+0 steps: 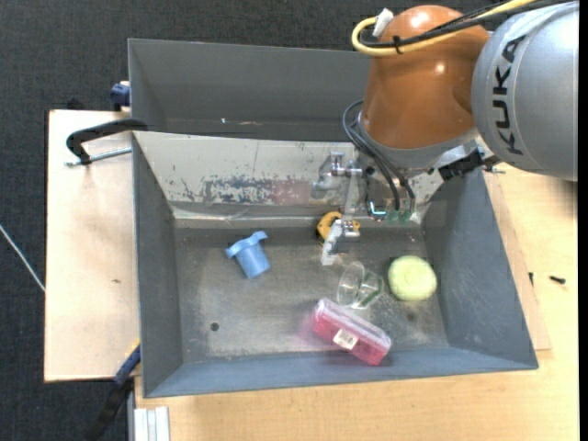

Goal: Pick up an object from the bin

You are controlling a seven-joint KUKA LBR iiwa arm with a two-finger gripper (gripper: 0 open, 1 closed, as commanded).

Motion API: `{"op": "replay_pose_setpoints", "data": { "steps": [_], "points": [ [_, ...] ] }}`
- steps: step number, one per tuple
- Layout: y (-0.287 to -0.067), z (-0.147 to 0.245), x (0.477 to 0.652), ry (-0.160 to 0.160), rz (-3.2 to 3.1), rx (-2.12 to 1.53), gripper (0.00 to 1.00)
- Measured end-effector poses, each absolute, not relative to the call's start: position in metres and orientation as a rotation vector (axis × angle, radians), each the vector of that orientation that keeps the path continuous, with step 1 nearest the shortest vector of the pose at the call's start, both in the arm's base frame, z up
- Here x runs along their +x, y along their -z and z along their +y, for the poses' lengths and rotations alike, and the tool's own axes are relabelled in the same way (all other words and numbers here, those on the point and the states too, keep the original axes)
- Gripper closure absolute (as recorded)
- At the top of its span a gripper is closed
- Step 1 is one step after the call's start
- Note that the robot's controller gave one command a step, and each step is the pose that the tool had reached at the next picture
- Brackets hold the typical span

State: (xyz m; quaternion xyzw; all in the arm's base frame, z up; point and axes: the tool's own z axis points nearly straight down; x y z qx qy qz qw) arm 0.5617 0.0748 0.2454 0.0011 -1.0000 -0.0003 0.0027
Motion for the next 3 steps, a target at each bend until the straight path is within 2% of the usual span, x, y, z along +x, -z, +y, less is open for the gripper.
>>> {"op": "replay_pose_setpoints", "data": {
  "steps": [1, 2, 3],
  "points": [
    [-0.25, 0.074, 0.563, 0.002, -3.145, 0.001, 0.0],
    [-0.189, 0.1, 0.578, 0.002, -3.146, 0.119, 0.0],
    [-0.161, 0.166, 0.597, 0.007, -3.139, 0.248, 0.0]
  ]
}}
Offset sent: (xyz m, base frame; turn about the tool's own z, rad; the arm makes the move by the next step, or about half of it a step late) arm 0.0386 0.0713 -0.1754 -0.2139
